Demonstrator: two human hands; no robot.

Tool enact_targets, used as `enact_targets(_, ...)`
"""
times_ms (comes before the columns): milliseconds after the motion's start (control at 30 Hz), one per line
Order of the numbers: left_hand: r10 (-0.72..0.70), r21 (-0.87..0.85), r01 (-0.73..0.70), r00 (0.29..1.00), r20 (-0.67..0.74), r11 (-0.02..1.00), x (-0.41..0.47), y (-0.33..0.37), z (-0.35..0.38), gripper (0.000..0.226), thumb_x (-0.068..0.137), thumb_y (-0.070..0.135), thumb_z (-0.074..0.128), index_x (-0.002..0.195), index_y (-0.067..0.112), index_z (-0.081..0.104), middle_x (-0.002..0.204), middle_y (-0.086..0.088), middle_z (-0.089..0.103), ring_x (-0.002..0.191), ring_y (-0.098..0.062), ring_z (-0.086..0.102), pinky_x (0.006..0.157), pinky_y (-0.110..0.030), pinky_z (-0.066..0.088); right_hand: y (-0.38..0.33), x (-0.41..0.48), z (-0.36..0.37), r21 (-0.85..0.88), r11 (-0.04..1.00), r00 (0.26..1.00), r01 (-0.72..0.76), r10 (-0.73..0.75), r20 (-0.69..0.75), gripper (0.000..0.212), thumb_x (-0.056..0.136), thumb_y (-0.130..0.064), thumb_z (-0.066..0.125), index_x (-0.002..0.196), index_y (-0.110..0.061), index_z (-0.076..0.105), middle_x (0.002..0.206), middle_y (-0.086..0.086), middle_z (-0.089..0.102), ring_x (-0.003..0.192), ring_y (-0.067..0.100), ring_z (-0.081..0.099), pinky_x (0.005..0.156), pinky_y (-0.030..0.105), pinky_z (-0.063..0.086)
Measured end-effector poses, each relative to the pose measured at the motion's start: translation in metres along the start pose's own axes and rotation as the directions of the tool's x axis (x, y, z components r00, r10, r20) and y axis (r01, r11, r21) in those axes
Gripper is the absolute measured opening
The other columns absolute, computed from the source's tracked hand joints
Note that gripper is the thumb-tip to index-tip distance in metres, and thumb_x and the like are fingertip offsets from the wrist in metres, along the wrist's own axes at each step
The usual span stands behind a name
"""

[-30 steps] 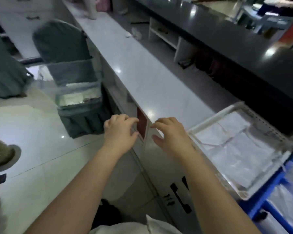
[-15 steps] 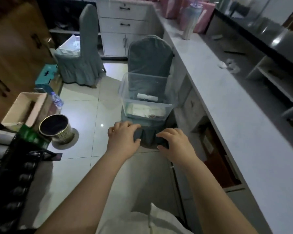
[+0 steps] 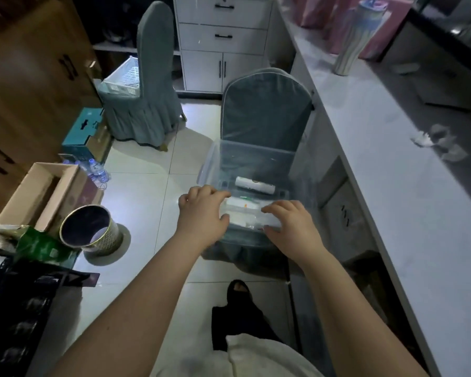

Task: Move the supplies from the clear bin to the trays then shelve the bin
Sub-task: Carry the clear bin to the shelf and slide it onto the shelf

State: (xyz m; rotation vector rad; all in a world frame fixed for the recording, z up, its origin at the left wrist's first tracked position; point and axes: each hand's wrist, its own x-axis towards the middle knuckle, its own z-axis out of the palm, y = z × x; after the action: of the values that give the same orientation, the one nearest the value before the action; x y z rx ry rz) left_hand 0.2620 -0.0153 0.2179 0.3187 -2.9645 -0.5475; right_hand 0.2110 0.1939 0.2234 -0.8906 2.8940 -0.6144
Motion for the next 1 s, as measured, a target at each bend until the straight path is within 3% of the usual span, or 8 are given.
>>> enact_targets(233, 0.023, 0.127, -0.050, 0.978, 0.209, 0.991, 0.169, 0.018, 0.024, 0.059, 0.081, 0.033, 0.058, 0.135, 0.035, 0.036, 0.130, -0.003, 0.048, 0.119, -0.029, 0.038, 0.096, -0.044, 0.031, 0.083, 0.143, -0.012, -0.083, 0.993, 0.982, -0.079, 0.091, 0.165, 0.052, 0.083, -0.035, 0.066, 0.132, -0.027, 0.049, 0.136, -0.001, 0.047, 0.124, 0.026, 0.036, 0.101, 0.041, 0.037)
enact_targets(333, 0.062, 0.157, -0.098, 0.974, 0.220, 0.983, 0.215, 0.023, 0.045, 0.051, 0.082, 0.029, 0.056, 0.132, 0.033, 0.043, 0.129, -0.002, 0.051, 0.118, -0.027, 0.040, 0.096, -0.043, 0.030, 0.110, 0.184, -0.004, -0.103, 0.981, 0.948, -0.166, 0.187, 0.256, 0.061, 0.082, -0.037, 0.066, 0.137, -0.028, 0.041, 0.141, 0.001, 0.041, 0.128, 0.028, 0.032, 0.104, 0.044, 0.034)
enact_targets(467, 0.110, 0.128, -0.150, 0.956, 0.273, 0.980, 0.261, 0.020, 0.076, 0.050, 0.082, 0.030, 0.057, 0.130, 0.032, 0.045, 0.128, -0.001, 0.052, 0.119, -0.025, 0.040, 0.099, -0.043, 0.029, 0.127, 0.212, 0.021, 0.014, 0.965, 0.941, -0.260, 0.250, 0.227, 0.062, 0.081, -0.033, 0.067, 0.137, -0.028, 0.042, 0.140, -0.001, 0.041, 0.128, 0.027, 0.031, 0.102, 0.044, 0.033)
enact_targets(600, 0.252, 0.112, -0.331, 0.861, 0.442, 0.937, 0.312, 0.005, 0.103, 0.059, 0.080, 0.028, 0.056, 0.136, 0.033, 0.040, 0.129, -0.002, 0.049, 0.121, -0.026, 0.036, 0.098, -0.043, 0.028, 0.135, 0.226, 0.056, 0.106, 0.901, 0.896, -0.422, 0.396, 0.199, 0.057, 0.080, -0.032, 0.067, 0.133, -0.027, 0.046, 0.138, -0.001, 0.044, 0.126, 0.025, 0.032, 0.102, 0.041, 0.034)
enact_targets(700, 0.359, 0.067, -0.490, 0.718, 0.597, 0.869, 0.353, -0.009, 0.126, 0.064, 0.079, 0.029, 0.057, 0.139, 0.033, 0.034, 0.135, -0.003, 0.043, 0.126, -0.027, 0.029, 0.100, -0.044, 0.026, 0.137, 0.236, 0.086, 0.180, 0.778, 0.797, -0.602, 0.572, 0.194, 0.056, 0.079, -0.034, 0.068, 0.132, -0.029, 0.048, 0.136, -0.002, 0.045, 0.126, 0.025, 0.033, 0.104, 0.040, 0.034)
enact_targets(833, 0.435, 0.004, -0.708, 0.439, 0.786, 0.706, 0.395, -0.029, 0.148, 0.073, 0.080, 0.033, 0.057, 0.144, 0.035, 0.022, 0.143, -0.005, 0.034, 0.133, -0.027, 0.021, 0.107, -0.051, 0.022, 0.119, 0.243, 0.123, 0.292, 0.470, 0.535, -0.833, 0.819, 0.208, 0.058, 0.079, -0.034, 0.068, 0.133, -0.028, 0.046, 0.138, 0.001, 0.044, 0.127, 0.026, 0.030, 0.103, 0.039, 0.034)
enact_targets(900, 0.498, -0.040, -0.794, 0.340, 0.798, 0.606, 0.408, -0.038, 0.151, 0.072, 0.081, 0.031, 0.056, 0.144, 0.035, 0.022, 0.145, -0.004, 0.034, 0.135, -0.029, 0.020, 0.108, -0.053, 0.022, 0.097, 0.242, 0.138, 0.364, 0.314, 0.394, -0.877, 0.904, 0.168, 0.057, 0.080, -0.031, 0.068, 0.133, -0.024, 0.048, 0.135, 0.004, 0.047, 0.125, 0.030, 0.033, 0.102, 0.038, 0.035)
enact_targets(1000, 0.645, -0.103, -0.880, 0.256, 0.720, 0.464, 0.426, -0.043, 0.150, 0.066, 0.081, 0.028, 0.056, 0.141, 0.033, 0.032, 0.142, -0.001, 0.041, 0.132, -0.029, 0.026, 0.104, -0.048, 0.027, 0.053, 0.244, 0.155, 0.514, 0.140, 0.236, -0.846, 0.964, 0.126, 0.054, 0.080, -0.025, 0.070, 0.130, -0.022, 0.052, 0.130, 0.004, 0.049, 0.122, 0.028, 0.038, 0.096, 0.029, 0.030)
